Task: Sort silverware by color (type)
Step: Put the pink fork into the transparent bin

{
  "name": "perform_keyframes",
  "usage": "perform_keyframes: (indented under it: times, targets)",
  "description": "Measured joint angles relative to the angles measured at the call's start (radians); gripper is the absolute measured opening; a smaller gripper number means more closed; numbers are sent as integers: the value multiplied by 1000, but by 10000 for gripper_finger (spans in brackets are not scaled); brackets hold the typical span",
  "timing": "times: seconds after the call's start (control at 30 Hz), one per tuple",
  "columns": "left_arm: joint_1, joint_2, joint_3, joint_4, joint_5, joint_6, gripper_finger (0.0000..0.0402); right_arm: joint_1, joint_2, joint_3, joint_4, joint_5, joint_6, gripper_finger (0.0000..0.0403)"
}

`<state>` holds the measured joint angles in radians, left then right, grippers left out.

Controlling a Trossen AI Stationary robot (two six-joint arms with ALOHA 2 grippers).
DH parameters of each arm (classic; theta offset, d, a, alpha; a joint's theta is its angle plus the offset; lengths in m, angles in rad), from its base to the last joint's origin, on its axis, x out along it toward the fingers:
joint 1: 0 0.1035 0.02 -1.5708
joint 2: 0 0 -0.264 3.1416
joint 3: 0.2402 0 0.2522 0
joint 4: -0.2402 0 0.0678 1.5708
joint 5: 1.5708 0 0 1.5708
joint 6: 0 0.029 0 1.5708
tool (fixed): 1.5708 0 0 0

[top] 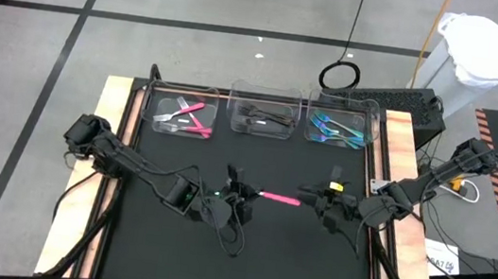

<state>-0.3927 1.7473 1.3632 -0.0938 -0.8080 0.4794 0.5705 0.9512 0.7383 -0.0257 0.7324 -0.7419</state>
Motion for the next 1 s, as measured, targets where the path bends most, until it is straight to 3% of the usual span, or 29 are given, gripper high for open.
perform_keyframes:
  times: [0.3,0.5,0.83,1.0]
  targets:
    - [1,0,0,16,20,1,11,0,0,1,43,-9,14,135]
    - [4,0,0,23,34,9,11,-1,3,1,37,-100,20,134]
    - [2,0,0,32,-8,16,11,0,6,1,-35,-111,46,136]
    - [-2,0,0,29,-15,25,11,0,6,1,-10,-96,49,156]
